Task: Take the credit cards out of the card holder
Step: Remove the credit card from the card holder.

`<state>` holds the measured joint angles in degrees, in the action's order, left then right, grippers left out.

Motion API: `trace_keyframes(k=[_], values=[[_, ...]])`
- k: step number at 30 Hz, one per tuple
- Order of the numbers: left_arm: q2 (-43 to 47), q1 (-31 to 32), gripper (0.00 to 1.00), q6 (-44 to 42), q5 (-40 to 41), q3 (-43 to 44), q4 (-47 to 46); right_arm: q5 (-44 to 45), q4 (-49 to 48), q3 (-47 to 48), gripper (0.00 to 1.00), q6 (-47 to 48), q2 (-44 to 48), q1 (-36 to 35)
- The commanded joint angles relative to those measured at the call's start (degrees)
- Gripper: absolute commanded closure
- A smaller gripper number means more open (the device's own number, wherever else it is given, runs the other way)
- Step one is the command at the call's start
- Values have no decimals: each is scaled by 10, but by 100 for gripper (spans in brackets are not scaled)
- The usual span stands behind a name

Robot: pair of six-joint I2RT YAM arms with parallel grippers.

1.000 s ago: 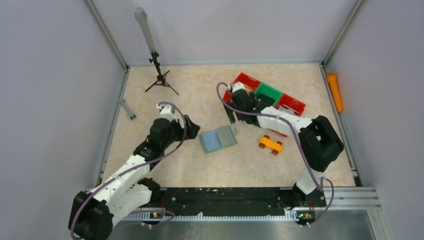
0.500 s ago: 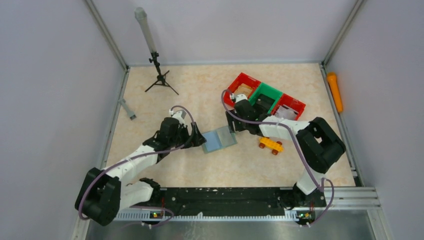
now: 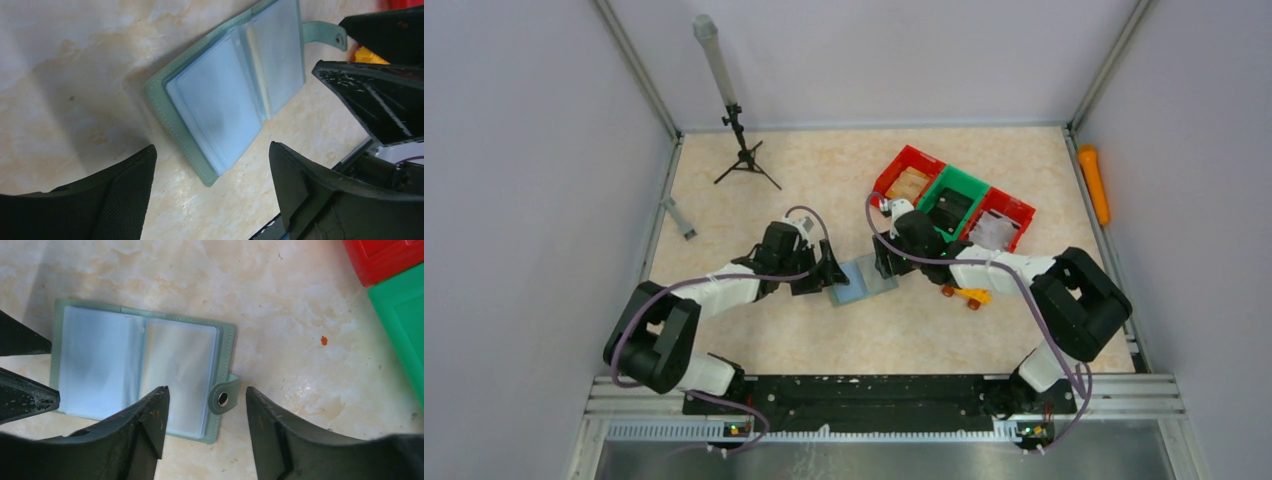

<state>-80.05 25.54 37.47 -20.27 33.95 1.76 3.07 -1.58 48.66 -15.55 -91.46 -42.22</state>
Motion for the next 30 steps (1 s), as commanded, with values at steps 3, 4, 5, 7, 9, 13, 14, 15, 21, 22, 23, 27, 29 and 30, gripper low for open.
trace_keyframes(k=[3,4,5,7,9,13,14,15,21,22,23,27,29,30], values=[[-53,-3,17,32,-40,21,-39,34,33,18,57,1,-12,-9],[-57,-2,19,31,-40,25,-39,34,34,20,63,-1,-15,-9],[-61,-2,21,30,-40,28,-40,31,32,20,70,-3,-15,-9],[-69,-4,28,27,-40,38,-38,27,26,20,86,-4,-14,-9],[-77,-9,37,20,-55,49,-46,12,20,18,95,-3,-10,-9],[-109,-27,66,3,-91,90,-58,12,-4,26,100,-17,4,-9],[-117,-30,75,0,-97,104,-58,14,-3,30,100,-22,8,-9],[-126,-32,86,-6,-95,118,-49,14,-6,33,100,-28,12,-9],[-158,-33,100,-49,-14,219,40,29,-92,-10,100,-38,50,-9],[-157,-32,100,-56,3,221,43,47,-110,-26,100,-38,57,-9],[-154,-32,100,-61,15,213,32,65,-124,-42,100,-38,63,-9],[-144,-28,100,-74,26,172,-35,121,-147,-77,93,-35,85,-9],[-143,-21,100,-72,28,174,-40,143,-138,-77,81,-32,86,-9],[-142,-17,100,-72,30,173,-42,162,-128,-75,69,-35,83,-9]])
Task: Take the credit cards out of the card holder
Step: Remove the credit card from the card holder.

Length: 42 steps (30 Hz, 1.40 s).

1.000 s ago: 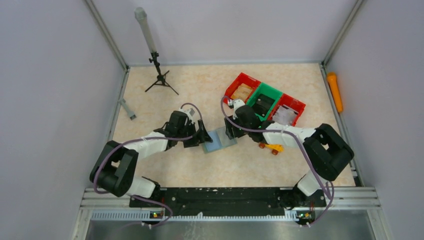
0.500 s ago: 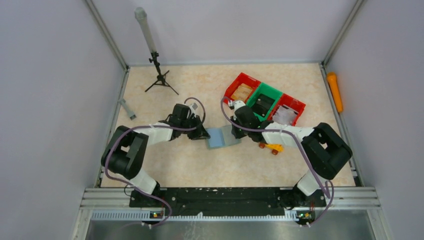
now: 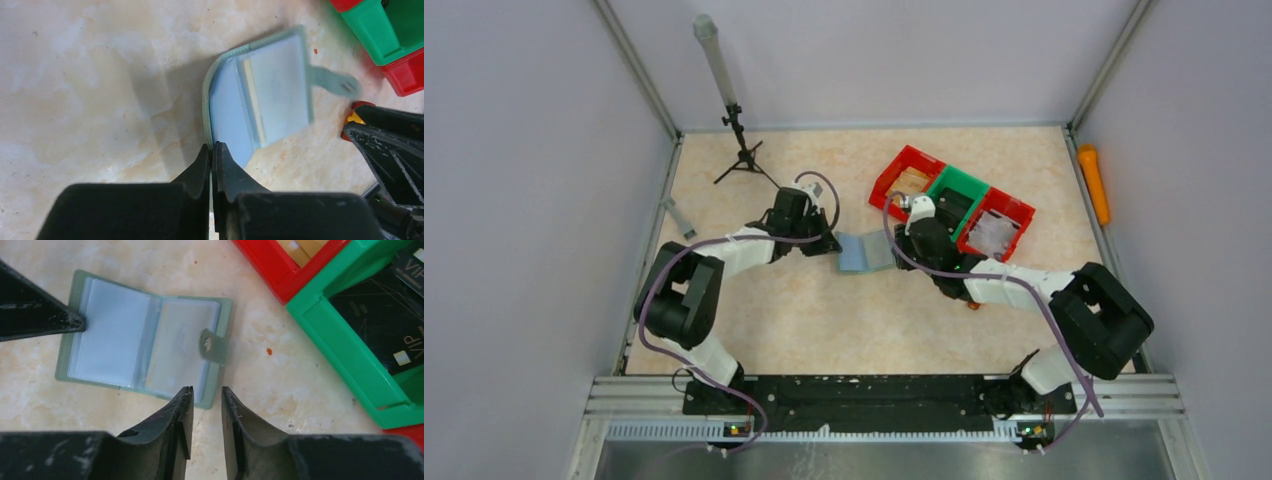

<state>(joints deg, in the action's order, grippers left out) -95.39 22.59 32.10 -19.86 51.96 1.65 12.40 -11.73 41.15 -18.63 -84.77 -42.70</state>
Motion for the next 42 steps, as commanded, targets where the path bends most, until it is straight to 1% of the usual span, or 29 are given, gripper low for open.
trace_keyframes(k=[1,3,5,7,9,13,17,22,28,30,32,34,35,36,37,42], values=[[13,14,100,-18,27,-10,-44,86,-16,4,59,-8,11,-5],[12,18,100,-17,28,-14,-49,107,1,13,44,-10,-2,-5],[4,22,100,-19,34,-9,-42,95,-1,16,33,-9,-17,-5],[-10,27,100,-23,41,5,-27,77,-9,16,25,-11,-29,-4],[-15,30,100,-26,47,13,-19,69,-3,23,21,-14,-42,-4],[-14,33,100,-30,59,17,4,82,35,52,21,-24,-77,-1],[-15,33,100,-36,64,23,17,103,49,70,27,-43,-105,3],[-17,40,100,-49,79,32,42,93,37,67,35,-40,-113,18],[-44,46,100,-62,86,61,81,88,31,73,53,-27,-126,30],[-45,48,100,-65,83,63,82,78,29,79,56,-12,-130,30],[-44,49,100,-68,81,62,80,61,28,87,63,1,-139,29],[-44,50,100,-70,75,60,76,45,32,95,78,8,-144,30],[-44,49,100,-69,70,60,73,36,33,96,89,9,-143,29],[-45,50,100,-68,62,59,71,25,30,95,97,11,-138,30],[-45,49,100,-67,55,58,66,14,21,87,100,13,-131,30],[-47,49,100,-56,45,55,57,-45,-53,36,100,24,-76,29]])
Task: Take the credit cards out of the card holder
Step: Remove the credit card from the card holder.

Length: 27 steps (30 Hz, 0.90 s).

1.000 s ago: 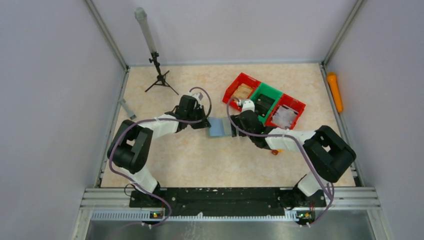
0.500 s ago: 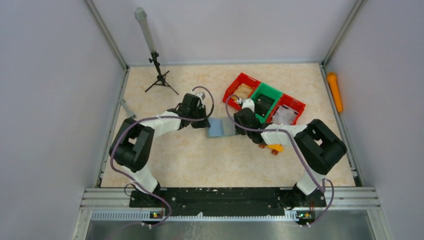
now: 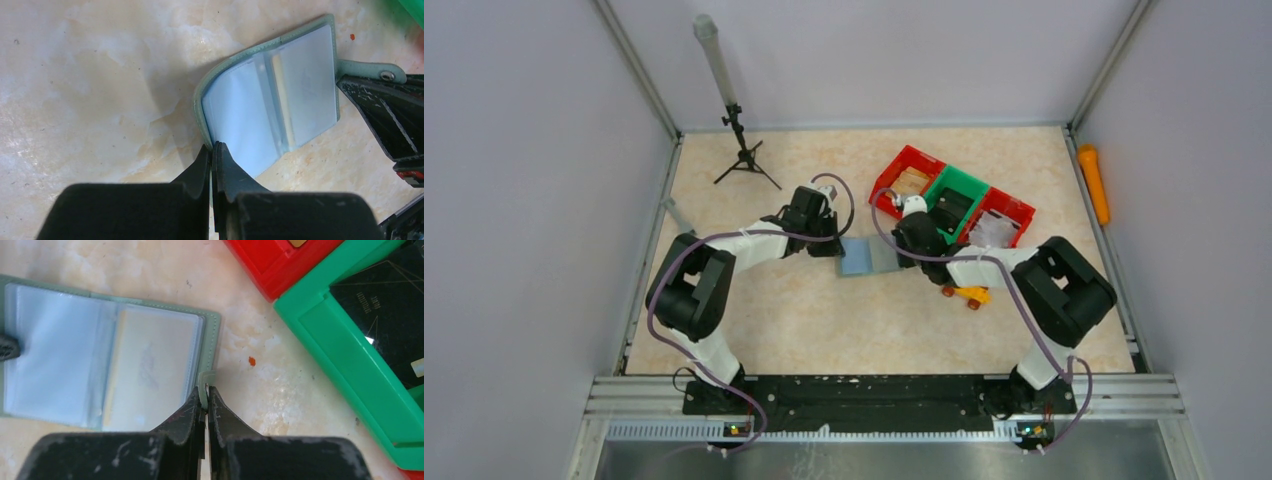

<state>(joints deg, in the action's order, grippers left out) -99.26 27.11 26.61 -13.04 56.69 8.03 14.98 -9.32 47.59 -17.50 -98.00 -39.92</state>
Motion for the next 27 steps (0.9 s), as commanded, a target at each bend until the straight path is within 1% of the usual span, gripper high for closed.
trace_keyframes(k=[1,3,7,9,12,13,14,17,20,21,23,24,27], values=[[-8,4,100,3,-25,7,-9,-80,-94,-40,100,13,67,2],[-8,3,100,17,-29,1,-21,-93,-129,-65,100,15,91,2],[-12,2,91,34,-70,-11,-55,-117,-173,-97,100,18,122,2],[-16,1,78,34,-83,-11,-61,-135,-191,-106,100,18,131,1],[-19,1,53,33,-107,-12,-73,-147,-204,-110,100,15,133,1],[-20,1,48,32,-117,-13,-76,-163,-204,-110,100,14,130,2],[-23,1,45,32,-130,-12,-76,-172,-205,-108,100,12,126,2],[-35,1,41,35,-158,-9,-98,-187,-203,-102,100,8,116,1],[-36,1,31,43,-184,-14,-119,-185,-194,-96,100,6,111,2],[-32,1,26,45,-189,-18,-127,-184,-192,-95,100,5,110,2],[-24,1,21,48,-188,-25,-135,-186,-191,-94,100,4,108,2],[-22,1,17,49,-186,-28,-138,-188,-192,-94,100,2,108,2],[-22,1,14,51,-190,-30,-144,-195,-197,-95,100,-2,106,2]])
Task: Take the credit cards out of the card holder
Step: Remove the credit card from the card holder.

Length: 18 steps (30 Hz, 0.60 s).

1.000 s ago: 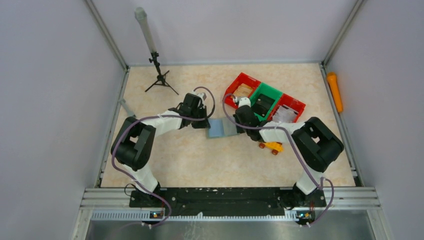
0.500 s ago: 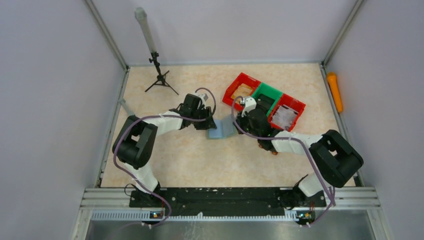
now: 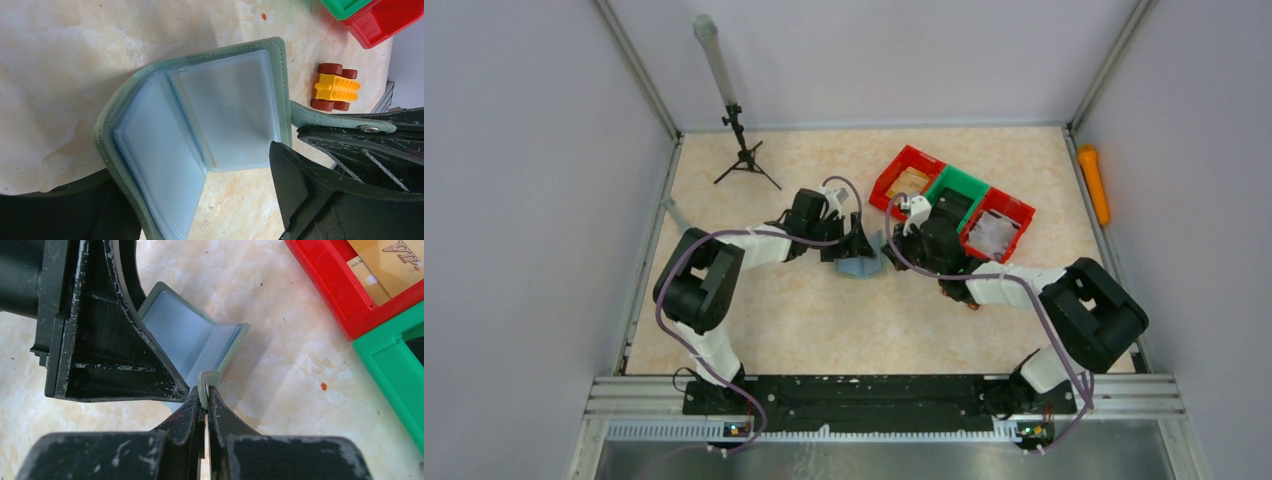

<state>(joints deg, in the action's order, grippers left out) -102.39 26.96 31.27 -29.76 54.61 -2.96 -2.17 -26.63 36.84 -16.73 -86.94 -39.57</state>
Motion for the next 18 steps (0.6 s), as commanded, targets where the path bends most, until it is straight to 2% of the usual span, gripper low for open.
trace_keyframes(k=[1,2,4,9,14,18], values=[[6,3,13,5,-25,-8,-35,-27,-26,11,100,-10,-4,-2],[4,3,6,7,-27,-7,-34,-31,-30,9,100,-11,-2,-2],[1,2,2,7,-27,-6,-32,-39,-37,6,100,-13,1,-2],[-13,3,3,-3,-3,11,4,-49,-42,4,100,-14,1,-2],[-21,3,14,-12,19,26,43,-36,-39,3,100,-15,4,-2],[-12,2,10,-11,6,21,35,8,-6,16,100,-21,-4,-2]])
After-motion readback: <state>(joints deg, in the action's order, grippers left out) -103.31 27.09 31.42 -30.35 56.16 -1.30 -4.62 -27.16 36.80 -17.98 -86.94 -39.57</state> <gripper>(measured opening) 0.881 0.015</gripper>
